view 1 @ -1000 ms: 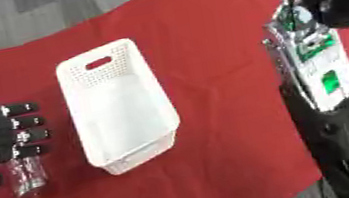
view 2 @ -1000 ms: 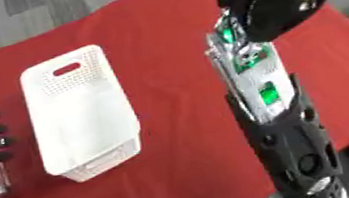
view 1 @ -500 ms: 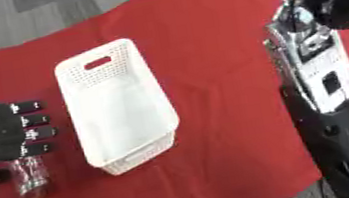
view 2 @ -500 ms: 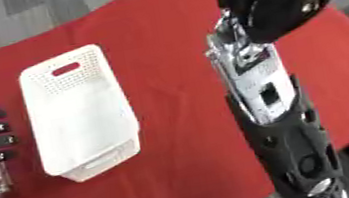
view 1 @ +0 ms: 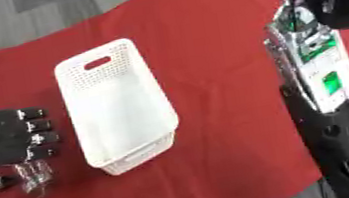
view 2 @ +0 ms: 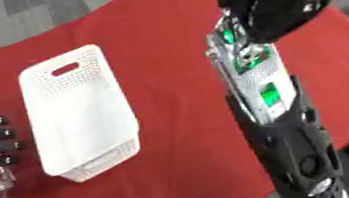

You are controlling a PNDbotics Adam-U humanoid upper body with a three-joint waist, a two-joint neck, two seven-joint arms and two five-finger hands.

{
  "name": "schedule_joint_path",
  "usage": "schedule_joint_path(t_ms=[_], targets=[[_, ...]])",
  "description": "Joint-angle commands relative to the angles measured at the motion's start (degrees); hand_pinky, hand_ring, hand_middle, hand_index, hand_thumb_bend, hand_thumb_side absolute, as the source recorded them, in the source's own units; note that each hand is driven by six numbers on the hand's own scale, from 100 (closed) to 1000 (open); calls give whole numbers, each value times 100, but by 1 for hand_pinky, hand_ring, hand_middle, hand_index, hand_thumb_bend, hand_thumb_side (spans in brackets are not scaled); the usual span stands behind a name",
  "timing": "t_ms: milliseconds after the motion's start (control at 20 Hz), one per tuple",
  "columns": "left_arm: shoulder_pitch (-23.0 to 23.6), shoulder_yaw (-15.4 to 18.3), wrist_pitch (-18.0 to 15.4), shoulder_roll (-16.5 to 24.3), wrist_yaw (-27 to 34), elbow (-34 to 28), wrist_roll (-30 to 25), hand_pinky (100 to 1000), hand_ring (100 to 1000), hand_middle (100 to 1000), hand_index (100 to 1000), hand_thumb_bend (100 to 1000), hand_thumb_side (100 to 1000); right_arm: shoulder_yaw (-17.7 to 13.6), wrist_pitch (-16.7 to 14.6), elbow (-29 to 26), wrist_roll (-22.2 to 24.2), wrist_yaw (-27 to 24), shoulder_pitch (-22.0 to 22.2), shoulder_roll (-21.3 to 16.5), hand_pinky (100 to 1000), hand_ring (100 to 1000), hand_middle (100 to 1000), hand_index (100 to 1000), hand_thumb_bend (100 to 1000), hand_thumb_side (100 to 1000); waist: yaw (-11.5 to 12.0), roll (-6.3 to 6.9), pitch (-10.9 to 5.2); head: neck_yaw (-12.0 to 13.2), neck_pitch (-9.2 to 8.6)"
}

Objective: Pick up objects on the table and place them in the box.

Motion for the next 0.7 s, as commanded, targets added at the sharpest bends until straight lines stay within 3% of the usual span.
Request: schedule_joint_path(t_ms=[50, 500, 700], targets=[[-46, 12, -3, 55, 322, 6, -227, 750, 732, 754, 805, 517, 300, 6, -86, -74, -57, -28, -108, 35, 423, 501, 592, 682, 100, 1000, -11, 14, -64, 34, -2], [-4, 50, -3, 39, 788, 7, -820, 734, 720, 745, 797, 536, 300, 1, -117, -74, -65, -13, -147, 73, 423, 501, 591, 682, 100, 1000, -62, 30, -23, 47, -2], [28, 81, -3, 43, 883, 6, -932, 609, 637, 684, 738, 474, 292, 1, -124, -74, -68, -7, -152, 81, 423, 500, 591, 682, 100, 1000, -70, 36, -18, 56, -2]])
